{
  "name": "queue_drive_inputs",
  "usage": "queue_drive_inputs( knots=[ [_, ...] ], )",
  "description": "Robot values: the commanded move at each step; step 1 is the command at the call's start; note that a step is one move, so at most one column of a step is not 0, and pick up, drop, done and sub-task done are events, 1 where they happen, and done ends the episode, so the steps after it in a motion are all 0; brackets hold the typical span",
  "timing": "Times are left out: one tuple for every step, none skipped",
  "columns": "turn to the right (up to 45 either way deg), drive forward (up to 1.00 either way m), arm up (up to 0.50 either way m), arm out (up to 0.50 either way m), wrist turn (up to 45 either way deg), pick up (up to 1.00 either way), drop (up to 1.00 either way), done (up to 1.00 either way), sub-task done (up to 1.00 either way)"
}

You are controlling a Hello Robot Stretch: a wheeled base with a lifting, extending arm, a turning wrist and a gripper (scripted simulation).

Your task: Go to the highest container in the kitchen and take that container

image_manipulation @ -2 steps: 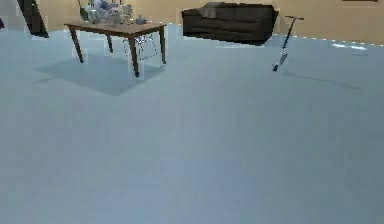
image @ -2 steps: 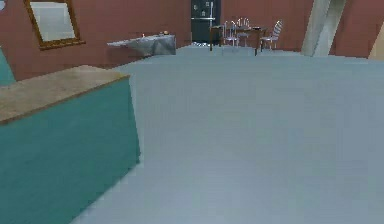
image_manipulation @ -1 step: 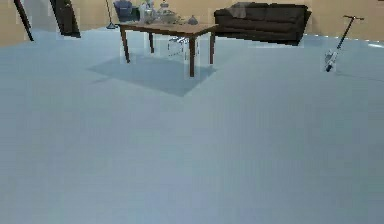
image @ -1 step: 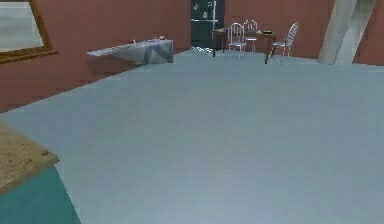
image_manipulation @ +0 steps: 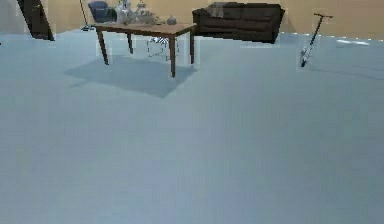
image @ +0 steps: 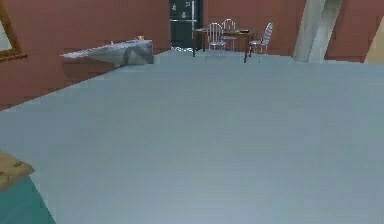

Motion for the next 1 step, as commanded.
queue_drive_inputs(
  knots=[
    [0.0,0.6,0.0,0.0,0.0,0.0,0.0,0.0,0.0]
  ],
)
